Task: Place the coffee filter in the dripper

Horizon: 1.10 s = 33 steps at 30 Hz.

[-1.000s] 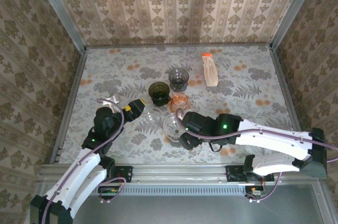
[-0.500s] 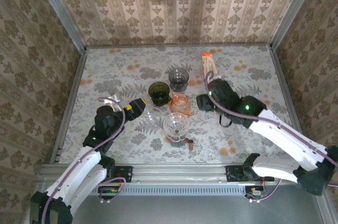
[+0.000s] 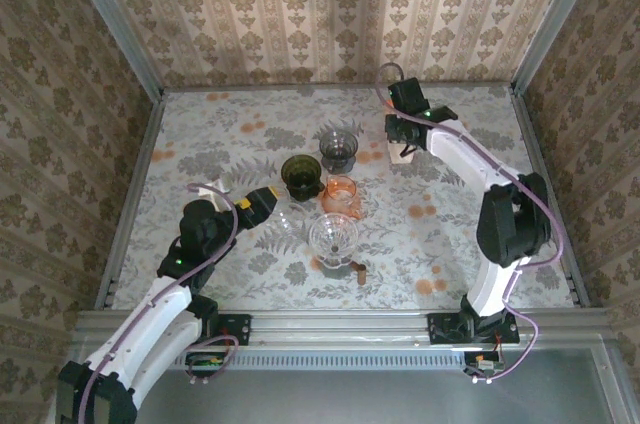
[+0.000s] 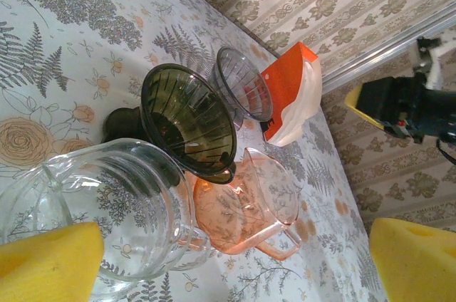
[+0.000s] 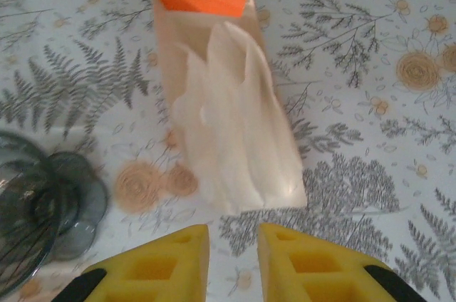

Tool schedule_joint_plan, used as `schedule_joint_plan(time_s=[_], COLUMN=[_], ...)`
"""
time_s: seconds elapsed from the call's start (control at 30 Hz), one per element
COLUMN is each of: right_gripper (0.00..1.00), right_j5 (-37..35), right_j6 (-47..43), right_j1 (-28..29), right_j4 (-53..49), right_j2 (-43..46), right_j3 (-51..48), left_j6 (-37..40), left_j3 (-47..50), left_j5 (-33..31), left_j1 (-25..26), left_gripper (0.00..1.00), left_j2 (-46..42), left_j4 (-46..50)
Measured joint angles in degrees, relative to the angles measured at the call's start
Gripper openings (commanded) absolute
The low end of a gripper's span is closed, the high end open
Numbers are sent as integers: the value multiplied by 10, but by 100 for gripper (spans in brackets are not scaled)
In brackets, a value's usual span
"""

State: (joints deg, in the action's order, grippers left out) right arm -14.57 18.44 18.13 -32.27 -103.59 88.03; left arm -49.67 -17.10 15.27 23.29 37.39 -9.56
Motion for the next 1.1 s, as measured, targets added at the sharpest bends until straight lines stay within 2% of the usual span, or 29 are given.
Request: schedule_joint_plan(time_s=[0.43, 1.1], right_gripper=[21, 18], right_j5=[0, 0], right_j6=[-22, -33], right_j1=[-12, -22], right_j4=[-2, -38], right_j2=[-108, -185], right_j3=[128, 210], left_j6=[15, 22], left_j3=[0, 0], left_j5=[6, 6], left_j1=[0, 0], left_gripper=[97, 98], left_j2=[26, 32], left_j4=[-2, -3])
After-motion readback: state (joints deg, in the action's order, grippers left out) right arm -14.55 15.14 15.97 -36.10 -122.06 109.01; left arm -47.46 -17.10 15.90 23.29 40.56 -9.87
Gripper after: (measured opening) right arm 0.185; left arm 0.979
